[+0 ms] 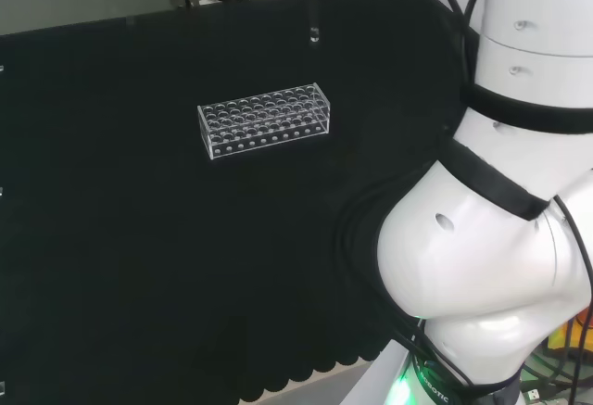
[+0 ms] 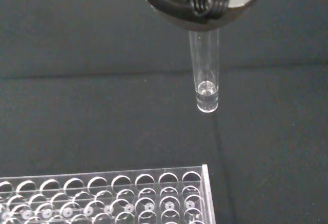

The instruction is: Shake the test tube.

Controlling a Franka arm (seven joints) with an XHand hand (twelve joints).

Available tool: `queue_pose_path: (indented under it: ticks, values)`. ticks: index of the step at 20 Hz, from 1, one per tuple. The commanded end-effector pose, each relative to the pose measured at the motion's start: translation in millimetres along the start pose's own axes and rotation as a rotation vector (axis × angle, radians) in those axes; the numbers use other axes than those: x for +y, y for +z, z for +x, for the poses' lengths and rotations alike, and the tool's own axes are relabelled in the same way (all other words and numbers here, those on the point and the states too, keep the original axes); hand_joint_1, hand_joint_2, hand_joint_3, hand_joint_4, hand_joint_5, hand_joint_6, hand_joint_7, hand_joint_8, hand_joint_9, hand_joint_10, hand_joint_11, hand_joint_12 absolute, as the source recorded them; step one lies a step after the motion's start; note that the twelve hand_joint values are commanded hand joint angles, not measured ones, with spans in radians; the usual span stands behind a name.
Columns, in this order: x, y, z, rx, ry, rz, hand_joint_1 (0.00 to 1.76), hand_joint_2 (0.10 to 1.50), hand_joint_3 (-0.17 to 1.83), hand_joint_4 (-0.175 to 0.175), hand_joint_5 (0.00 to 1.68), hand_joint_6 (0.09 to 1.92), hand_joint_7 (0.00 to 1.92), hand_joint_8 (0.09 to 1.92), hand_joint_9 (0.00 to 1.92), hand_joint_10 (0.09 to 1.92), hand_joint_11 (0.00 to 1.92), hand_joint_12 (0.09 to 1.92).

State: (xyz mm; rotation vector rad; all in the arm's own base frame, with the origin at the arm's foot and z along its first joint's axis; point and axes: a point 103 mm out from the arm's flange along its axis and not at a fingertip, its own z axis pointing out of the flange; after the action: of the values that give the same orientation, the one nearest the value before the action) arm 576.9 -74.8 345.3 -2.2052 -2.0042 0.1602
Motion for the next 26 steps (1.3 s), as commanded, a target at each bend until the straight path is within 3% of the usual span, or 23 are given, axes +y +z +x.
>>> queue_pose_path:
  ticks: [1, 5, 15, 18, 22, 26]
  values:
    - [-43, -28, 7, 0.055, -0.001, -0.050, 1.42, 0.98, 0.00, -0.175, 1.35, 0.09, 1.30, 0.83, 1.25, 0.51, 1.04, 1.07]
    - [-51, -36, 34, 0.056, -0.031, -0.065, 1.42, 0.98, 0.00, -0.175, 1.35, 0.09, 1.30, 0.83, 1.25, 0.51, 1.04, 1.08]
    - [-63, -32, 135, 0.080, -0.209, -0.036, 1.42, 0.98, 0.00, -0.175, 1.35, 0.09, 1.30, 0.83, 1.25, 0.51, 1.04, 1.08]
    - [-67, -33, 152, 0.100, -0.241, -0.045, 1.42, 0.98, 0.00, -0.175, 1.35, 0.09, 1.30, 0.83, 1.25, 0.51, 1.04, 1.08]
    - [-70, -36, 149, 0.103, -0.238, -0.062, 1.42, 0.98, 0.00, -0.175, 1.35, 0.09, 1.30, 0.83, 1.25, 0.51, 1.04, 1.08]
    - [-69, -33, 119, 0.067, -0.180, -0.058, 1.42, 0.98, 0.00, -0.175, 1.35, 0.09, 1.30, 0.83, 1.25, 0.51, 1.03, 1.09]
